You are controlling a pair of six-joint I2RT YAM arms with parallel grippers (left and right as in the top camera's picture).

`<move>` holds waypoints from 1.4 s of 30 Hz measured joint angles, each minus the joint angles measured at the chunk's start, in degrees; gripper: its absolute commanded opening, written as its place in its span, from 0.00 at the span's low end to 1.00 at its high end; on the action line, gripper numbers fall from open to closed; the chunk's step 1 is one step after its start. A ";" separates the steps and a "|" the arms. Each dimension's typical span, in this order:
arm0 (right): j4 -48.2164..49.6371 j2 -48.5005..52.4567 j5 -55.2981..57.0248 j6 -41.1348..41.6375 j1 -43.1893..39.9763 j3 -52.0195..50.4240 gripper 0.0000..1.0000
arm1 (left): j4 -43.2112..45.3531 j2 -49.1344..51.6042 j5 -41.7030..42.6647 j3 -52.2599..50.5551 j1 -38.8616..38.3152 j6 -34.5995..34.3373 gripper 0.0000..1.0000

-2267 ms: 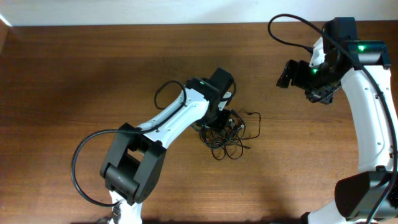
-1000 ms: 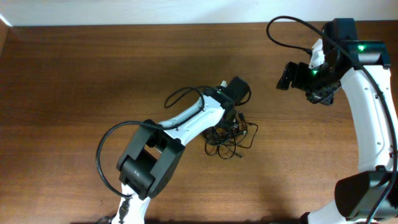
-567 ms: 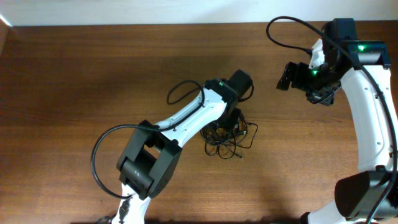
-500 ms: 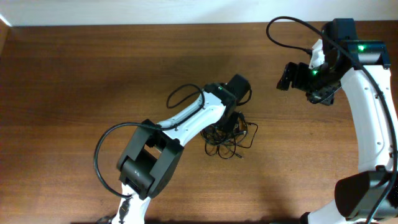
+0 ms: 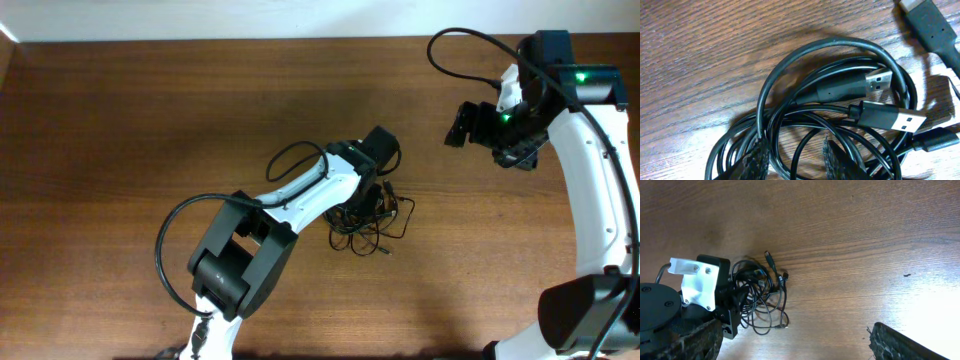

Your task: Untangle cables

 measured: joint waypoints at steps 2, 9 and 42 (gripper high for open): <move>0.00 0.02 0.00 -0.20 0.00 0.00 0.95 | 0.02 0.00 -0.04 -0.09 0.00 -0.37 0.38; 0.00 0.02 0.00 -0.26 0.00 0.00 0.95 | -1.36 0.00 -0.66 -0.11 0.00 -0.61 0.43; 2.56 0.24 -4.98 -1.07 3.85 -0.02 0.95 | -2.67 -8.76 19.30 13.55 8.31 7.65 0.00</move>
